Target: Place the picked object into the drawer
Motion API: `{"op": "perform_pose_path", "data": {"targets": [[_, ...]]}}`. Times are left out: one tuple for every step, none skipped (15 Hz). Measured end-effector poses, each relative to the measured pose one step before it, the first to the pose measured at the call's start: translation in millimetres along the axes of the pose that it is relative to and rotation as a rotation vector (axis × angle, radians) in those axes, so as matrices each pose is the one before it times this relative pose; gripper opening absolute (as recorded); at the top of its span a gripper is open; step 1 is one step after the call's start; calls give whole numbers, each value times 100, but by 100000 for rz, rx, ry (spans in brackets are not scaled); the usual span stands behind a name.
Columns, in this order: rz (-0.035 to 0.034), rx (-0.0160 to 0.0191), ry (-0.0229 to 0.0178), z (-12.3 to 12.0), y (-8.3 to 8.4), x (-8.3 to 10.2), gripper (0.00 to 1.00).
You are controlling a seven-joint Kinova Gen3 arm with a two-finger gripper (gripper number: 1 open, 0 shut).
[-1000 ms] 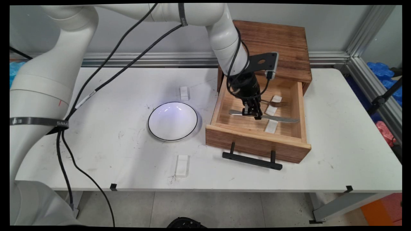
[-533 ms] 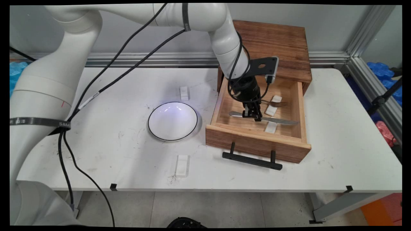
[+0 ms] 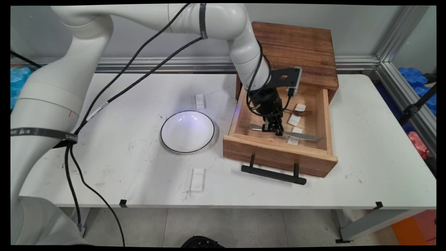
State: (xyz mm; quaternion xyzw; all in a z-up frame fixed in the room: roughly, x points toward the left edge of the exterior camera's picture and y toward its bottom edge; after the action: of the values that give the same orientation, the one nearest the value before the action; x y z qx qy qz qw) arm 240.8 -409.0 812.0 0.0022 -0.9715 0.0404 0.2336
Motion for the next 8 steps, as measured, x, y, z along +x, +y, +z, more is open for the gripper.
{"op": "perform_pose_path", "data": {"targets": [[206, -190, -42, 105, 73, -75, 0], [262, -208, -48, 122, 79, -75, 0], [208, -197, -30, 113, 72, -68, 0], [183, -146, -31, 94, 55, -48, 0], [107, -78, -8, 62, 32, -31, 0], [157, -74, -3, 81, 42, -49, 0], [98, -40, 20, 54, 22, -26, 0], [169, -14, 10, 78, 20, -38, 0]]}}
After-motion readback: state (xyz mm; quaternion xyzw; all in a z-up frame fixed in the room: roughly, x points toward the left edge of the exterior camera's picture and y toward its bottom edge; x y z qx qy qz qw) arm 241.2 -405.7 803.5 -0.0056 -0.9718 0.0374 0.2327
